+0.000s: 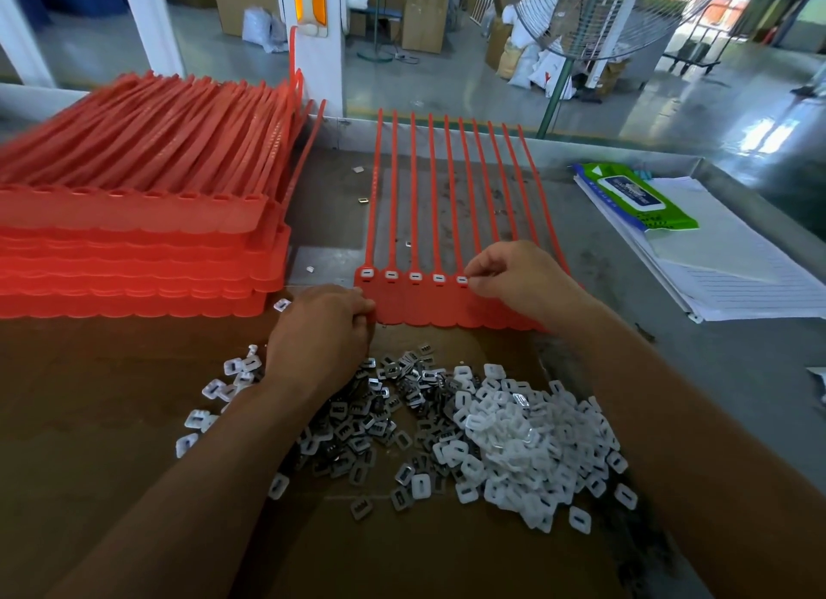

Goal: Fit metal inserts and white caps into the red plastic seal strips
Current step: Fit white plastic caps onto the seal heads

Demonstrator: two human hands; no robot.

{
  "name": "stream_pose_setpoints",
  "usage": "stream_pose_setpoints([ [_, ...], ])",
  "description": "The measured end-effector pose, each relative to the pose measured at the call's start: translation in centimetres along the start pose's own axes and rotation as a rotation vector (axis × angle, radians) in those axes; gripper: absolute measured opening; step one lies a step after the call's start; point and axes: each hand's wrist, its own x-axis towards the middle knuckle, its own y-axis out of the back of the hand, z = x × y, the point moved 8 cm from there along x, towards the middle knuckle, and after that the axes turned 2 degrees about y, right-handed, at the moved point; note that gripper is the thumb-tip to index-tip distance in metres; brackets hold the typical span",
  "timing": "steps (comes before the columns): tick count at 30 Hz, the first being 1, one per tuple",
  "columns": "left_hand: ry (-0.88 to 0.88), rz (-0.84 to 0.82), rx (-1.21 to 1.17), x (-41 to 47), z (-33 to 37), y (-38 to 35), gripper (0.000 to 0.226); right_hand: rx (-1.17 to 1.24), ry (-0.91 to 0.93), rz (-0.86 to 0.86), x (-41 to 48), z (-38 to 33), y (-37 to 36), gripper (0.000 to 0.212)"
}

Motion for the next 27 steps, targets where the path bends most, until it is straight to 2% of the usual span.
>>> stream_pose_setpoints([
  [3, 0.006, -0.008, 0.002, 0.0, -0.1, -0.1, 0.028, -0.043, 0.070, -0.058, -1.9, -1.2, -0.5, 0.014],
  [9, 0.018, 0.002, 0.009, 0.0, -0.3, -0.1, 0.028, -0.044, 0.153, -0.280, -5.5, -2.4, -2.2, 0.023],
  [14, 0.017, -0.004, 0.013, 0.0, -0.3, -0.1, 0.028, -0.066, 0.129, -0.353, -6.4, -1.9, -3.3, 0.026],
  [19, 0.011, -0.010, 0.021, 0.0, -0.3, -0.1, 0.028, -0.075, 0.101, -0.353, -6.4, -1.4, -3.8, 0.027],
  [27, 0.014, -0.015, 0.021, 0.1, -0.4, -0.2, 0.029, -0.121, 0.181, -0.272, -6.4, -1.8, -3.2, 0.010],
])
